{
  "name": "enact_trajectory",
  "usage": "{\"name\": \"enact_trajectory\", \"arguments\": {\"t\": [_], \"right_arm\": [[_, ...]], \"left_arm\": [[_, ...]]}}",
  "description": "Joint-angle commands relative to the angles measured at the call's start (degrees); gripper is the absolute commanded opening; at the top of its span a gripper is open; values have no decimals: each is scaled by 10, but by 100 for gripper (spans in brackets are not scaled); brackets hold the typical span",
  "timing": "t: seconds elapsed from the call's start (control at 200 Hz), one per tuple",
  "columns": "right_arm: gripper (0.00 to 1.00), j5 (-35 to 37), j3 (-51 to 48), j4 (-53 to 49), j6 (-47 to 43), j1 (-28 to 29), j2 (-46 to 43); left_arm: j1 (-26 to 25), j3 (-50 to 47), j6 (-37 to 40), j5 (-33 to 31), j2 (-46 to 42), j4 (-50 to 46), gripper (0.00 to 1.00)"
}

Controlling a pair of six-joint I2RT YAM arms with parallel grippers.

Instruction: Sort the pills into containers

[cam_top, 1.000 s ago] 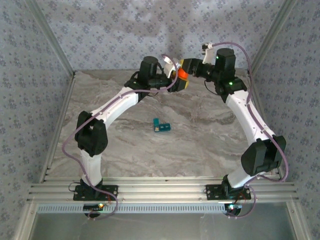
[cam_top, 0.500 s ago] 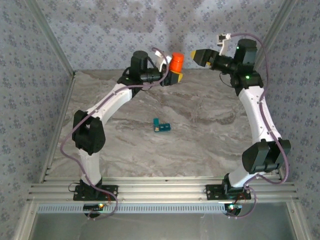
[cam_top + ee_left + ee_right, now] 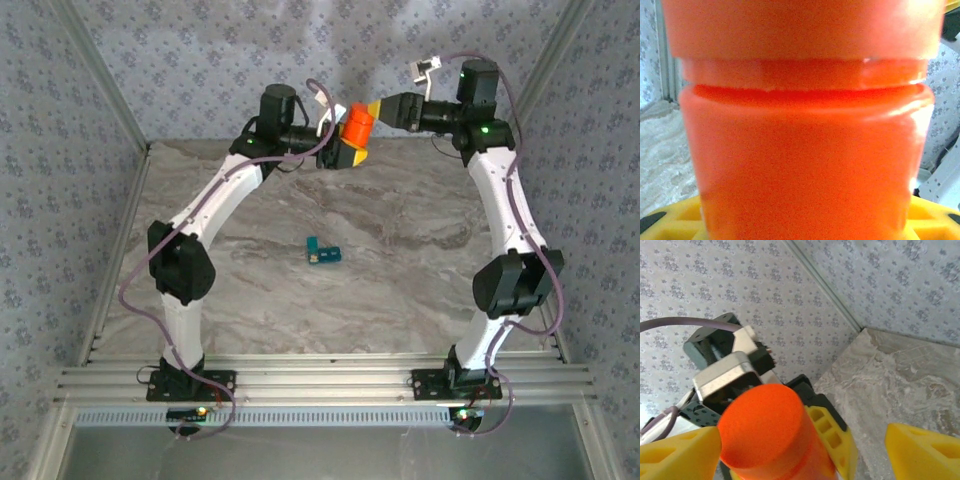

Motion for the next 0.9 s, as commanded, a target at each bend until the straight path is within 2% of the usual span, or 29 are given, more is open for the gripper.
{"name": "enact_trajectory", "arguments": {"t": [0.0, 0.26, 0.38, 0.515, 0.64, 0.755, 0.899], "right_arm": [[86, -27, 24, -12, -14, 11, 1], [79, -26, 23, -20, -18, 31, 8], [67, -27, 23, -25, -22, 34, 9], [46, -25, 21, -35, -28, 38, 7], [35, -17, 14, -48, -36, 41, 1], [31, 24, -16, -44, -41, 45, -17], [26, 129, -91, -20, -39, 52, -59]], "left_arm": [[-1, 21, 13, 31, 5, -17, 0], [-1, 35, 17, 32, 12, -28, 0], [-1, 39, 18, 32, 14, -30, 0], [-1, 40, 19, 32, 14, -30, 0], [0, 43, 17, 27, 15, -27, 0], [-1, 43, 11, 4, 12, -17, 0], [-6, 27, 20, -76, -4, -5, 0]]}}
